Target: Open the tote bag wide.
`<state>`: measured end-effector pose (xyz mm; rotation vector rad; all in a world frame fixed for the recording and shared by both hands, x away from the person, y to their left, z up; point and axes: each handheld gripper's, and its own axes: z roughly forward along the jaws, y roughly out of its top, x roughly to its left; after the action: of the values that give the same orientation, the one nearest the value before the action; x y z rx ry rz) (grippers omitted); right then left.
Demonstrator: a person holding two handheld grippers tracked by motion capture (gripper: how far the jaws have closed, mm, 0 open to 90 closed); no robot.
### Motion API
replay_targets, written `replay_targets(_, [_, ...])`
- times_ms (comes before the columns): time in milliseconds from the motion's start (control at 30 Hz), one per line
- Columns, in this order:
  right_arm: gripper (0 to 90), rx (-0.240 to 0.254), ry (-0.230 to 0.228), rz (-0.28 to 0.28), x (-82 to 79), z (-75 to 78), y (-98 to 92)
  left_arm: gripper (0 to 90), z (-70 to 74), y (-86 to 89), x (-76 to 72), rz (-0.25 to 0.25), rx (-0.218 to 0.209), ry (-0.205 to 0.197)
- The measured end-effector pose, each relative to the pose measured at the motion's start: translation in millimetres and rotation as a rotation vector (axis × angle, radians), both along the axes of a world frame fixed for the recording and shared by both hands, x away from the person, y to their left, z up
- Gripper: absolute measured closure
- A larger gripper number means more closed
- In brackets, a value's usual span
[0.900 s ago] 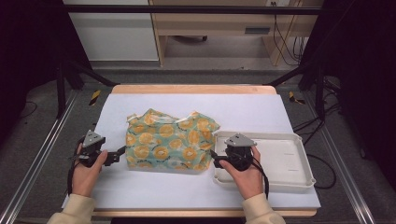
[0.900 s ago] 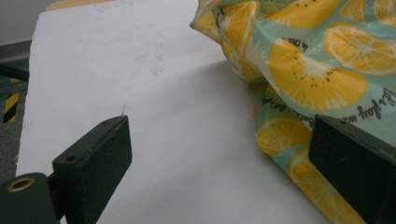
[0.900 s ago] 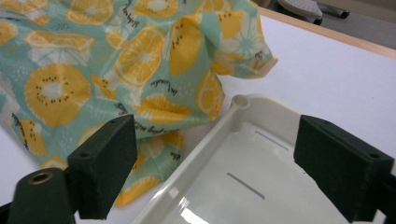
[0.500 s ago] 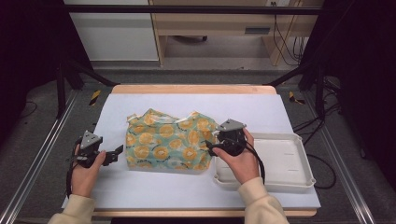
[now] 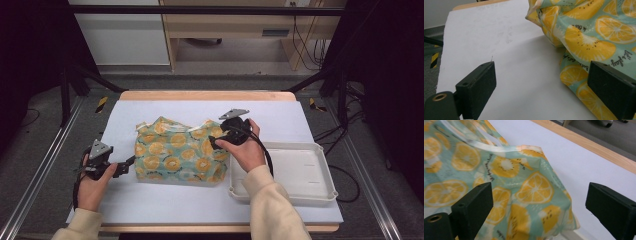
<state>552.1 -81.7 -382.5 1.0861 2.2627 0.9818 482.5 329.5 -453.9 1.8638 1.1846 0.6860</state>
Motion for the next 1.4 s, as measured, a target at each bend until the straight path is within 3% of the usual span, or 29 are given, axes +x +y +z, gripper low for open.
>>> replay_targets(100, [12.2,-0.014,0.031,-0.014,15.6,-5.0,2.4,8.2,-0.1,0.3,-0.2,0.000,-0.007,0.003])
replay_targets(167, [24.5,-0.011,0.089,-0.011,28.2,-14.2,1.7,8.6,-0.6,0.6,1.0,0.003,-0.018,0.014])
replay_targets(200, [24.5,-0.011,0.089,-0.011,28.2,-14.2,1.7,8.6,-0.5,0.6,1.6,0.001,-0.018,0.015])
replay_targets(233, [33.8,-0.012,0.096,-0.011,29.9,-16.5,1.9,8.9,-0.3,0.6,1.8,-0.001,-0.018,0.017])
replay_targets(267, [57.7,-0.012,0.080,-0.002,28.2,-17.8,4.3,9.0,-0.1,0.6,1.5,0.000,-0.020,0.017])
replay_targets(300, [57.7,-0.012,0.080,-0.002,28.2,-17.8,4.3,9.0,0.2,0.8,1.3,0.001,-0.017,0.015])
replay_targets(400, [74.6,-0.018,0.036,0.020,15.7,-13.7,10.1,9.2,1.3,0.8,0.7,0.003,-0.022,0.013])
replay_targets(433, [82.7,-0.025,0.012,0.032,5.0,-9.1,11.6,9.9,1.6,0.8,0.3,0.004,-0.020,0.012])
replay_targets(467, [82.7,-0.025,0.012,0.032,5.0,-9.1,11.6,9.9,2.1,0.8,-0.4,0.003,-0.018,0.012])
replay_targets(533, [85.8,0.019,-0.023,0.047,-10.4,-2.6,11.3,10.9,3.4,0.6,-3.2,0.012,-0.019,0.008])
replay_targets(633, [86.4,0.047,-0.092,0.099,-40.4,5.3,10.9,12.1,5.2,0.1,-6.0,0.004,-0.011,0.001])
replay_targets(733, [86.6,0.079,-0.139,0.134,-69.8,3.9,8.0,15.2,5.7,-1.0,-6.7,-0.013,-0.009,0.010])
replay_targets(833, [87.2,0.104,-0.143,0.150,-95.1,-7.9,2.0,18.5,7.9,-2.2,-8.0,-0.030,-0.021,0.004])
replay_targets(867, [87.2,0.128,-0.130,0.163,-107.7,-16.9,-3.1,20.3,8.7,-2.7,-8.5,-0.035,-0.019,0.003])
replay_targets(900, [87.2,0.128,-0.130,0.163,-107.7,-16.9,-3.1,20.3,9.5,-3.1,-8.9,-0.041,-0.016,-0.001])
replay_targets(933, [87.0,0.146,-0.106,0.176,-117.0,-26.4,-6.6,21.9,10.5,-3.8,-9.5,-0.046,-0.015,-0.003])
replay_targets(1033, [86.8,0.137,-0.083,0.184,-123.5,-35.9,-7.5,23.9,16.5,-6.3,-12.2,-0.062,-0.022,-0.015])
replay_targets(1167, [86.8,0.075,-0.047,0.194,-127.7,-44.7,-6.6,27.0,32.0,-12.0,-15.1,-0.106,-0.028,-0.051])
replay_targets(1267, [86.9,0.072,-0.017,0.201,-127.6,-51.8,-6.0,28.4,47.4,-19.1,-14.1,-0.136,-0.022,-0.075])
replay_targets(1400, [86.8,0.072,-0.015,0.205,-127.4,-53.5,-7.5,28.3,65.2,-35.0,-7.1,-0.188,-0.048,-0.096])
